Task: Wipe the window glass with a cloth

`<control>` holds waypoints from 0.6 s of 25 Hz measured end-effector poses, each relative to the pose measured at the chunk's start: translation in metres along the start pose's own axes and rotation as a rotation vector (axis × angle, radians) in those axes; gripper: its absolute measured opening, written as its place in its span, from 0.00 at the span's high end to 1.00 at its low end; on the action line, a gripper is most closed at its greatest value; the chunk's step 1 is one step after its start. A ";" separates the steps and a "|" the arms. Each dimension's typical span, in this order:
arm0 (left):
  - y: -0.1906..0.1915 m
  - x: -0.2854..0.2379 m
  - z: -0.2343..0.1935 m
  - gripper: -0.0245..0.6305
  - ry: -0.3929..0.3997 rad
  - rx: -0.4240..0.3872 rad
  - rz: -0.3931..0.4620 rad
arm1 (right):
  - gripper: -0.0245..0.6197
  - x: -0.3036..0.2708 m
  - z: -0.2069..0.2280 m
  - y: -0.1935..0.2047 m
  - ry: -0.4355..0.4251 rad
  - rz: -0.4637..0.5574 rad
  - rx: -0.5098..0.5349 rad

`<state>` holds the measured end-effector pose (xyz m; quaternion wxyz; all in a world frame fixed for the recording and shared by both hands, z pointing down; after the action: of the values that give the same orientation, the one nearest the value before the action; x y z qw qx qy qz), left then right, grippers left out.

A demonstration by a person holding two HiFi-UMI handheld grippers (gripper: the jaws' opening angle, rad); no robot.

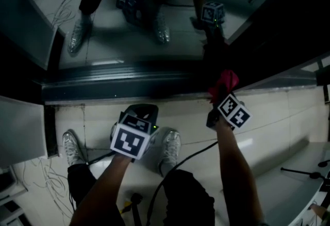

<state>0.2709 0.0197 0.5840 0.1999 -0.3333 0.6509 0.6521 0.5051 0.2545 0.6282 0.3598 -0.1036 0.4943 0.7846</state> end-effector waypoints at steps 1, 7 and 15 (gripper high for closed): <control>-0.007 0.000 0.002 0.95 -0.005 -0.014 0.013 | 0.88 0.004 -0.001 -0.004 -0.009 0.003 0.003; -0.036 0.035 0.005 0.95 -0.040 -0.103 0.042 | 0.87 0.053 -0.050 -0.022 -0.140 0.032 0.064; -0.081 0.105 0.000 0.95 -0.150 -0.137 0.174 | 0.87 0.119 -0.144 -0.050 -0.367 0.102 0.125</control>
<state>0.2541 0.0072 0.4532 0.1674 -0.2388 0.6146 0.7330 0.4247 0.2002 0.4610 0.4095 0.0887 0.4730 0.7751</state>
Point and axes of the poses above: the fingertips, and each gripper's own axes: x backward along the fingers, z to its right, y out of its underside, the point moved 9 cm from there along x, backward along the fingers, and after that the axes turned 13 degrees about -x, right-handed, at the moved point
